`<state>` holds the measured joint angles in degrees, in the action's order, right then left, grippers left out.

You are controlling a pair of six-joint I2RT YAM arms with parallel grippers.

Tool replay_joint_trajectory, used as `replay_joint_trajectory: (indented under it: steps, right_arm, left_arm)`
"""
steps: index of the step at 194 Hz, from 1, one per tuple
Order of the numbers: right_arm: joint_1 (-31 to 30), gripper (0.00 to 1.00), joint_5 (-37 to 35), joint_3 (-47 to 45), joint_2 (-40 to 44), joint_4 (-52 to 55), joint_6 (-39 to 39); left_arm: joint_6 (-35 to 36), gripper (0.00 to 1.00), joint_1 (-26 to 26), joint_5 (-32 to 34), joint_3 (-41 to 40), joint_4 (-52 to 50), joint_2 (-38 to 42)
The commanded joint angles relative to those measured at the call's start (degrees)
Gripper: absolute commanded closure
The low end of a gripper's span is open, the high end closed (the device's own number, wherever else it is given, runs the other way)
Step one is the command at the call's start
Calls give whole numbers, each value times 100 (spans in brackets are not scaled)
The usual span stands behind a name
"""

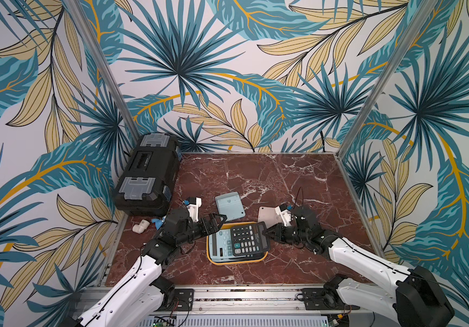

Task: Put the calculator in the storage box
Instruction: Place the calculator in the storage box.

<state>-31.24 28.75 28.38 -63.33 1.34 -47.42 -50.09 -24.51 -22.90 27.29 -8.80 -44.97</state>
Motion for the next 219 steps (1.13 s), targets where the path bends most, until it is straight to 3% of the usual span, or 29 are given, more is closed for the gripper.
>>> replay_joint_trajectory:
  steps: [1, 125, 161, 219]
  right_arm:
    - [-164, 100, -300, -122, 42, -119, -85]
    - [-562, 100, -618, -140, -347, -448, -268]
    - [-576, 81, -660, -122, -370, -337, -227]
    - [-578, 76, -873, 64, -161, 245, 0]
  left_arm:
    - [126, 0, 30, 84, 120, 81, -5]
    - [118, 0, 26, 93, 57, 170, -46]
    - [122, 0, 27, 102, 49, 173, -45]
    - [131, 0, 28, 112, 49, 155, -32]
